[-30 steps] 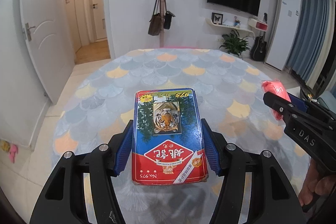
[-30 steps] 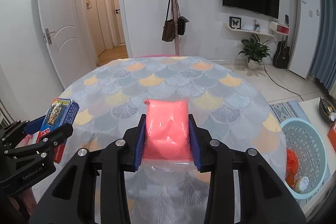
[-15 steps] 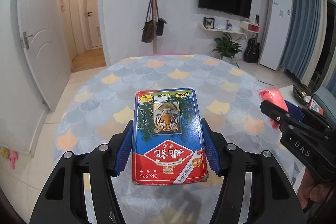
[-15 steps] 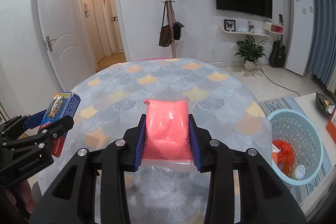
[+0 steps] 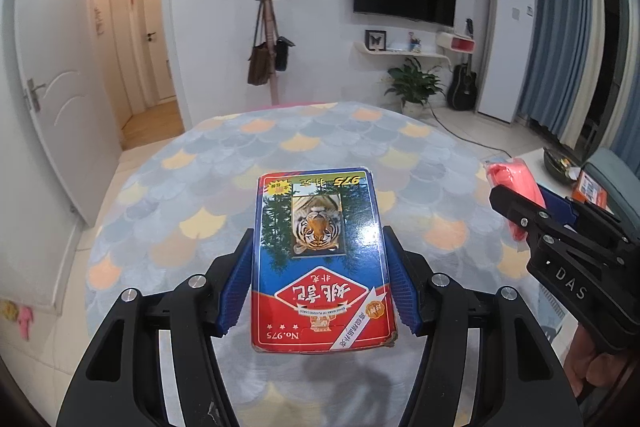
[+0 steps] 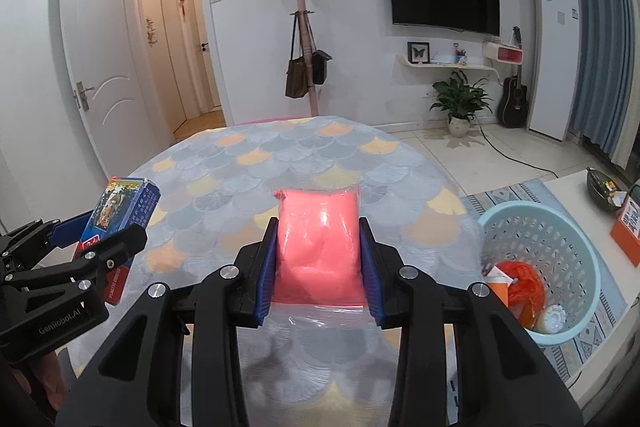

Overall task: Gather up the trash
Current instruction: 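Lift the pink packet with the right tool while the left tool holds the box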

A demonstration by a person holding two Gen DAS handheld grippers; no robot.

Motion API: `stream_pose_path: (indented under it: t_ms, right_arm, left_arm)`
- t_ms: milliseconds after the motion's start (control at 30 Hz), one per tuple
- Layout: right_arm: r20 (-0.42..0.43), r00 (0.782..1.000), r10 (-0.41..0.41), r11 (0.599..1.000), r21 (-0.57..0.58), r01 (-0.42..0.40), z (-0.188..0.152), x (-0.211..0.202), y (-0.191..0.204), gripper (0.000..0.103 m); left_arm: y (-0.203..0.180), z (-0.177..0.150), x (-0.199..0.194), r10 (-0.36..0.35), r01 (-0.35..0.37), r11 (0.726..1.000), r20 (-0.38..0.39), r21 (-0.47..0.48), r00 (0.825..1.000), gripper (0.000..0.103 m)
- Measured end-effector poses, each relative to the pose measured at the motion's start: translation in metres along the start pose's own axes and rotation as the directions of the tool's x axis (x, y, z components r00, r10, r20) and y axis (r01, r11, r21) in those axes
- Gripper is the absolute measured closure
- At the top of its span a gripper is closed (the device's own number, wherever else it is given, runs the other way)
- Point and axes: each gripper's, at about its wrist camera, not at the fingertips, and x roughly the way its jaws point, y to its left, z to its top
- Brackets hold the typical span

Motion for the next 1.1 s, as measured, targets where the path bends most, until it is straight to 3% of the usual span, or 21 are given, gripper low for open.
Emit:
stream_pose_path:
  t_ms: [833,1100]
  right_arm:
    - [0.000,0.995,-0.104,0.984,0.146,0.103,-0.018,-0.004,-0.105,0.069]
    - [-0.004,0.997,-0.083,0.985,0.151,0.083,-0.020,-0.003,-0.111,0.069]
  left_arm:
    - [-0.092,0.010,0.034,-0.081,0.086,0.989,-0.043,0.124,0.996,0.044]
    - [-0.104,0.012,0.039,-0.081,0.086,0.987,-0.048,0.136,0.996,0.044]
